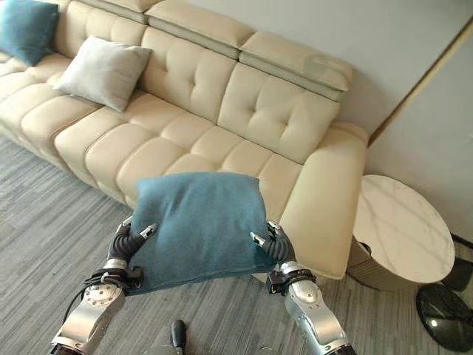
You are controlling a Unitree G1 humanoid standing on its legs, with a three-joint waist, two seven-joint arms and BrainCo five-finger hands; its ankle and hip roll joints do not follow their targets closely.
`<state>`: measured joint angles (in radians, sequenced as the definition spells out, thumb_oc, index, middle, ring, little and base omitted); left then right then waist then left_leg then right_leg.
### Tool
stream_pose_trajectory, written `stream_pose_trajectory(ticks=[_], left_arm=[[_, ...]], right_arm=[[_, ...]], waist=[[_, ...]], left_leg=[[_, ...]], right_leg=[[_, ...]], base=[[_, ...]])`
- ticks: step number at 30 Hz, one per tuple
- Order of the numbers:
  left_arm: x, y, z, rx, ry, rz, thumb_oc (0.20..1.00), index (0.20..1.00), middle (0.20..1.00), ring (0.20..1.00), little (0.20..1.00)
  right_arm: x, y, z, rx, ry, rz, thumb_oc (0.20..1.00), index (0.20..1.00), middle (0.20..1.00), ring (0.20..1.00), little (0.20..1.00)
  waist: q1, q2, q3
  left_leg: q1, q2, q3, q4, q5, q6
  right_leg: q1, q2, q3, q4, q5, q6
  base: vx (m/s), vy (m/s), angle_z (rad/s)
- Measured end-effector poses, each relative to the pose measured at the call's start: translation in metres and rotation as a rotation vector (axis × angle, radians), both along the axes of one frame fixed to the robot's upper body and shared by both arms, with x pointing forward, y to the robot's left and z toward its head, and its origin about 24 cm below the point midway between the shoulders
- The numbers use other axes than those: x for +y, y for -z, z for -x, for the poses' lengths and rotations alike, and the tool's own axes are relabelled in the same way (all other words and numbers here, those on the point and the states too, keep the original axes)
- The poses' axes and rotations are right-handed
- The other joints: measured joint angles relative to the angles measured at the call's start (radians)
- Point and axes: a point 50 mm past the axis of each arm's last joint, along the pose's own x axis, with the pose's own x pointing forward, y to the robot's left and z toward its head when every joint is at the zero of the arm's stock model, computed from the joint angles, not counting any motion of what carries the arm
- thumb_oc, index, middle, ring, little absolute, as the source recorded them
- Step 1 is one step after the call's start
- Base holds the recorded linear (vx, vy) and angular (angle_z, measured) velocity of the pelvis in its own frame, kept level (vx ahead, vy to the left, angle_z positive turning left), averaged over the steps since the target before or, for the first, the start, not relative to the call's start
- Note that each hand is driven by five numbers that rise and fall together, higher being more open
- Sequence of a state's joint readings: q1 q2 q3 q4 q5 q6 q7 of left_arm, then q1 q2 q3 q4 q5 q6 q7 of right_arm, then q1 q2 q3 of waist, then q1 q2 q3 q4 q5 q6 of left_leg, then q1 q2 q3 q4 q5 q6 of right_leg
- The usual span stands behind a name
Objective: Pick up all the scattered cushions and arrange them neatly on the sofa.
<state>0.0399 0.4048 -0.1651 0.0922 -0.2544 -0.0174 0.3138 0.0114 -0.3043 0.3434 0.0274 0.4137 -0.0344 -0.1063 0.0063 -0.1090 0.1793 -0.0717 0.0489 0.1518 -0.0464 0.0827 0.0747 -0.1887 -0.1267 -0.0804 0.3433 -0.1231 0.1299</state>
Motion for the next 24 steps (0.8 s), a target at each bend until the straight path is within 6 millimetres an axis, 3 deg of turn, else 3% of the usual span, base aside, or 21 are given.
stream_pose_trajectory(ticks=[1, 2, 3, 4, 7, 8, 12, 14, 16, 18, 20, 21, 24], left_arm=[[0.002, -0.002, -0.002, -0.008, -0.004, -0.004, 0.200, 0.200, 0.200, 0.200, 0.200], [0.002, -0.004, -0.004, -0.015, -0.005, -0.003, 0.200, 0.200, 0.200, 0.200, 0.200], [-0.004, -0.005, -0.011, -0.023, -0.001, 0.015, 0.200, 0.200, 0.200, 0.200, 0.200], [-0.005, -0.005, -0.012, -0.026, 0.004, 0.015, 0.200, 0.200, 0.200, 0.200, 0.200], [-0.011, 0.005, -0.004, 0.014, 0.018, 0.027, 0.200, 0.200, 0.200, 0.200, 0.200], [-0.010, 0.006, -0.001, 0.016, 0.014, 0.029, 0.200, 0.200, 0.200, 0.200, 0.200], [-0.002, 0.002, 0.004, 0.001, -0.005, 0.011, 0.200, 0.200, 0.200, 0.200, 0.200], [0.000, 0.002, 0.007, 0.003, -0.010, 0.006, 0.200, 0.200, 0.200, 0.200, 0.200], [0.001, 0.002, 0.007, 0.004, -0.010, 0.002, 0.200, 0.200, 0.200, 0.200, 0.200], [-0.002, 0.002, 0.007, 0.001, -0.008, 0.015, 0.200, 0.200, 0.200, 0.200, 0.200], [-0.008, 0.003, 0.007, -0.002, -0.008, 0.041, 0.200, 0.200, 0.200, 0.200, 0.200], [-0.008, 0.002, 0.006, -0.006, -0.010, 0.047, 0.200, 0.200, 0.200, 0.200, 0.200], [-0.008, 0.002, 0.007, -0.005, -0.010, 0.046, 0.200, 0.200, 0.200, 0.200, 0.200]], right_arm=[[0.001, -0.002, -0.002, -0.010, -0.004, -0.003, 0.200, 0.200, 0.200, 0.200, 0.200], [0.001, -0.003, -0.003, -0.016, -0.005, 0.000, 0.200, 0.200, 0.200, 0.200, 0.200], [-0.002, -0.004, -0.002, -0.021, -0.002, 0.005, 0.200, 0.200, 0.200, 0.200, 0.200], [-0.003, -0.004, -0.003, -0.022, 0.007, 0.004, 0.200, 0.200, 0.200, 0.200, 0.200], [-0.008, -0.003, -0.002, -0.018, 0.021, 0.009, 0.200, 0.200, 0.200, 0.200, 0.200], [-0.010, -0.004, -0.003, -0.021, 0.027, 0.009, 0.200, 0.200, 0.200, 0.200, 0.200], [-0.009, -0.004, -0.003, -0.024, 0.006, 0.011, 0.200, 0.200, 0.200, 0.200, 0.200], [-0.008, -0.006, -0.005, -0.033, -0.014, 0.023, 0.200, 0.200, 0.200, 0.200, 0.200], [-0.005, -0.007, -0.005, -0.037, -0.027, 0.022, 0.200, 0.200, 0.200, 0.200, 0.200], [-0.006, -0.007, -0.005, -0.038, -0.033, 0.031, 0.200, 0.200, 0.200, 0.200, 0.200], [-0.011, -0.008, -0.005, -0.040, -0.026, 0.047, 0.200, 0.200, 0.200, 0.200, 0.200], [-0.011, -0.009, -0.006, -0.044, -0.026, 0.049, 0.200, 0.200, 0.200, 0.200, 0.200], [-0.013, -0.008, -0.006, -0.042, -0.026, 0.056, 0.200, 0.200, 0.200, 0.200, 0.200]], waist=[[-0.005, 0.017, 0.021], [-0.009, 0.012, 0.031], [-0.022, 0.021, 0.052], [-0.032, 0.009, 0.053], [-0.027, -0.006, 0.052], [-0.023, -0.002, 0.052], [-0.024, 0.000, 0.045], [-0.025, 0.000, 0.042], [-0.022, -0.013, 0.035], [-0.025, -0.042, 0.017], [-0.026, -0.041, 0.013], [-0.027, -0.044, 0.010], [-0.026, -0.032, 0.010]], left_leg=[[-0.003, 0.013, -0.014, 0.006, -0.006, -0.008], [0.005, 0.013, -0.019, -0.001, -0.008, -0.011], [-0.011, 0.002, -0.039, 0.012, -0.016, -0.022], [-0.004, -0.020, -0.033, -0.005, -0.016, -0.023], [0.057, -0.064, -0.036, -0.031, -0.022, -0.032], [0.069, -0.062, -0.043, -0.029, -0.032, -0.048], [0.105, -0.005, -0.027, 0.006, -0.067, -0.100], [0.112, 0.040, 0.000, 0.090, -0.117, -0.147], [0.081, 0.068, 0.014, 0.253, -0.153, -0.176], [0.003, 0.073, -0.009, 0.431, -0.191, -0.176], [-0.009, 0.089, -0.037, 0.377, -0.194, -0.172], [-0.016, 0.092, -0.074, 0.227, -0.178, -0.184], [-0.031, 0.109, -0.176, 0.058, -0.119, -0.212]], right_leg=[[-0.016, 0.069, 0.054, -0.050, -0.013, -0.009], [-0.040, 0.116, 0.028, -0.127, -0.004, -0.020], [-0.084, 0.116, -0.140, -0.202, 0.028, -0.014], [-0.099, 0.094, -0.215, -0.244, 0.038, -0.023], [-0.069, 0.045, -0.241, -0.216, 0.066, -0.064], [-0.071, 0.038, -0.253, -0.198, 0.072, -0.062], [0.001, 0.079, -0.294, -0.235, 0.107, -0.066], [0.038, 0.117, -0.305, -0.249, 0.082, -0.100], [0.091, 0.141, -0.294, -0.284, 0.076, -0.116], [0.120, 0.140, -0.228, -0.298, 0.139, -0.191], [0.157, 0.159, -0.181, -0.316, 0.136, -0.210], [0.171, 0.166, -0.149, -0.331, 0.151, -0.222], [0.204, 0.190, -0.092, -0.340, 0.155, -0.229]], base=[[0.38, -0.054, 0.29], [0.48, -0.090, 0.55], [0.40, -0.112, 0.77], [0.34, -0.095, 0.84], [0.28, -0.114, 0.53], [0.31, -0.147, 0.41], [0.24, -0.121, 0.20], [0.18, -0.085, -0.34], [0.15, -0.043, -0.58], [0.17, 0.011, -0.50], [0.19, 0.059, -0.79], [0.19, 0.095, -0.93], [0.16, 0.090, -0.77]])
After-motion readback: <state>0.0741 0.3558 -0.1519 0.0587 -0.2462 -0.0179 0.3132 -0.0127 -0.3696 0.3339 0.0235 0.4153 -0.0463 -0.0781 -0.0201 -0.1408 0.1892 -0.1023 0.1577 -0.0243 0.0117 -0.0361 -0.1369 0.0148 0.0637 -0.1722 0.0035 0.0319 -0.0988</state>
